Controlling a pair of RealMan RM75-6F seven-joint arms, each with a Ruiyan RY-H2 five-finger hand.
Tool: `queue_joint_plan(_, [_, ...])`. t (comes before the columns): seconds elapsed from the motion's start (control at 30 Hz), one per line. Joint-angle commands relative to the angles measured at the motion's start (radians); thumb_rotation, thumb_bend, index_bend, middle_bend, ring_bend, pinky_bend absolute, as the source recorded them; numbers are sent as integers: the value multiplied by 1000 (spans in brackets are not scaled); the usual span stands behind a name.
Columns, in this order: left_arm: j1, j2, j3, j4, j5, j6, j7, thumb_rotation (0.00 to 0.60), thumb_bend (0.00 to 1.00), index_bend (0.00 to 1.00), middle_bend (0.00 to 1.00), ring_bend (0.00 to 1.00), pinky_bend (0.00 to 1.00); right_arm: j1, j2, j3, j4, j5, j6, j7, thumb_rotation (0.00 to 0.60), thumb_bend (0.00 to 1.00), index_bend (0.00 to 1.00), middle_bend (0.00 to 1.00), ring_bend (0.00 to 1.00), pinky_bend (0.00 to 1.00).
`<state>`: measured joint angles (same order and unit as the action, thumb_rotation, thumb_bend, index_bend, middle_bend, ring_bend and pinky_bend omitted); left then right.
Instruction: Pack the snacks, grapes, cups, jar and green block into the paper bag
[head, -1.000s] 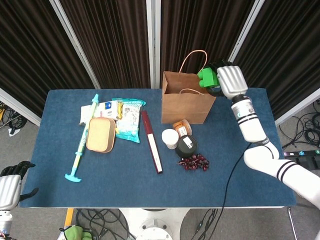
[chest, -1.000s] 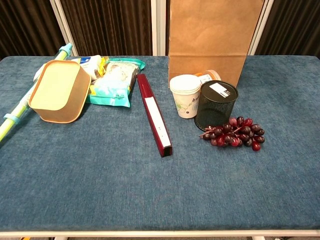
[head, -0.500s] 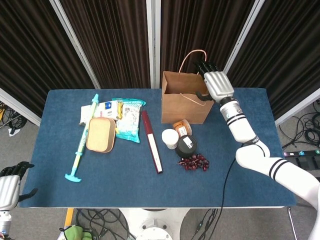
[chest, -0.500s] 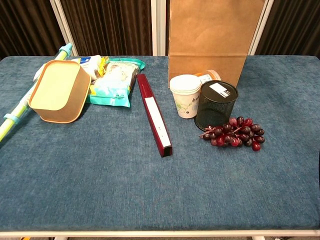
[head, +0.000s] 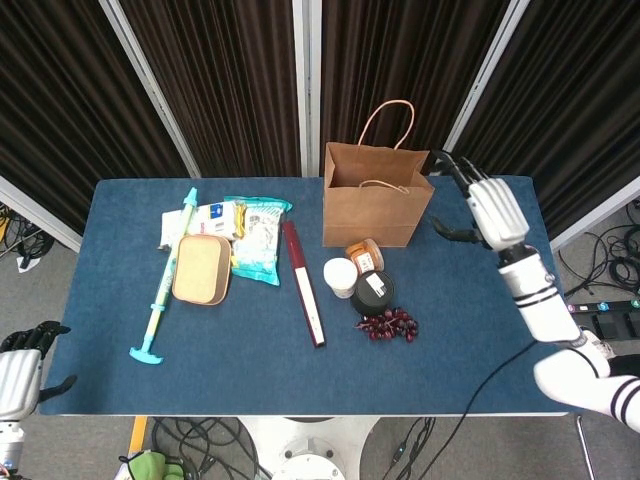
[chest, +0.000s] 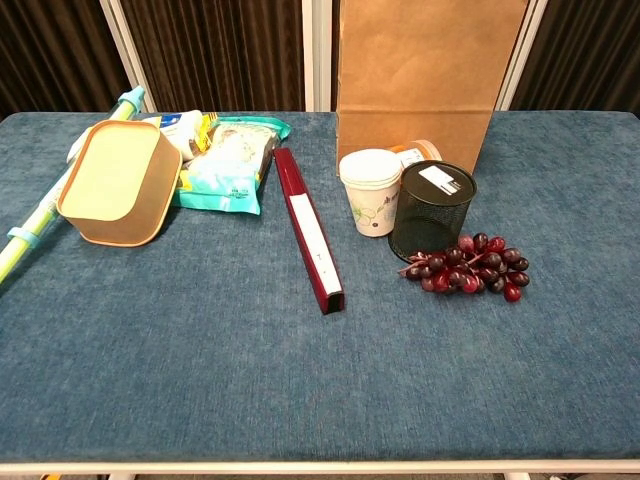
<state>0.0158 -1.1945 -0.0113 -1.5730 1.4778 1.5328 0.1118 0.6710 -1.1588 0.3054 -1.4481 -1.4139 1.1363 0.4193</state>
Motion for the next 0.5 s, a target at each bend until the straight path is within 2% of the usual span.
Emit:
queue_joint_plan(0.03, [-1,2,-1,-3,4,4,1,600,41,356,347,311,264,-101,27,-87,18,-80,100,72,600,184,114,325,184,319])
queue_joint_plan(0.27, [-1,1,3,-11,11,4,12,600,41,356,347,311,264,-182,29,-215,87,-209,165,229,600,185,277,407,219,348])
queue_joint_plan(0.37, [-3,2,4,-15,13,2,18,600,41,356,347,311,264,-184,23,-256,91,-259,158,197,600,182,289,408,220,348])
queue_joint_plan(0.5, [-4,1,4,-19,16,3,22,600,40,356,347,311,264,-157,0,-281,58,-276,82,58,600,98,278,373,210,348])
